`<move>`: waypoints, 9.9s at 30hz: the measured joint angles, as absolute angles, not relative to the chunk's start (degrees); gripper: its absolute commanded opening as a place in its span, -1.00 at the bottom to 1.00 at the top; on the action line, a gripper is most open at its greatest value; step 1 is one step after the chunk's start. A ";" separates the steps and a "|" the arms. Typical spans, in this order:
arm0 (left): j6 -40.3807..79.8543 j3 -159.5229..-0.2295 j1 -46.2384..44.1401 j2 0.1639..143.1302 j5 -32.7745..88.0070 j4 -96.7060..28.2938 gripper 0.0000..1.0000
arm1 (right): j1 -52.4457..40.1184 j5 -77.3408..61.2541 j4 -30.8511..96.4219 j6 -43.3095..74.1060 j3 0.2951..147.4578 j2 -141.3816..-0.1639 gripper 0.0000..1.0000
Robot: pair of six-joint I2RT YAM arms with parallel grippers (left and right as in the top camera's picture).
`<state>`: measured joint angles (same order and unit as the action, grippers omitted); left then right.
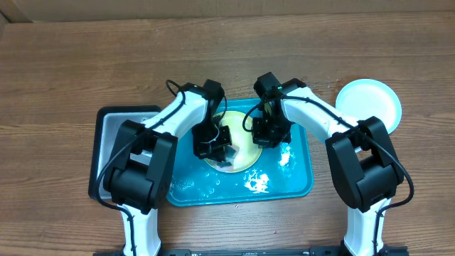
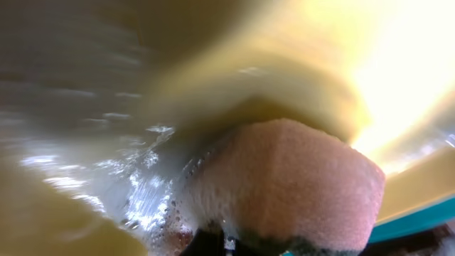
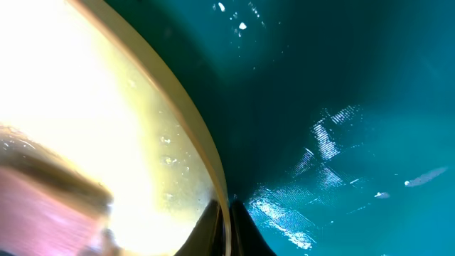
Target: Clean dirty plates on tray and stack at the side
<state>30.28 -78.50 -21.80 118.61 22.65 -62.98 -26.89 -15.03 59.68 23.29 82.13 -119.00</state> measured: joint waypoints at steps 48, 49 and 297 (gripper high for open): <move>32.36 -102.06 -0.64 116.46 -12.21 -88.71 -0.91 | -35.68 22.59 57.47 -1.85 82.72 -89.12 -0.92; 32.03 -102.06 -0.64 116.46 -12.19 -88.05 -0.91 | -36.97 25.08 57.43 -2.61 82.72 -88.95 -0.92; 31.77 -55.00 7.03 89.47 -7.46 -53.30 1.00 | 7.79 -16.03 27.33 19.46 77.17 -113.99 -0.92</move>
<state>31.77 -55.00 7.03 89.47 -7.46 -53.30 7.79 -16.03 27.33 19.46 77.17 -113.99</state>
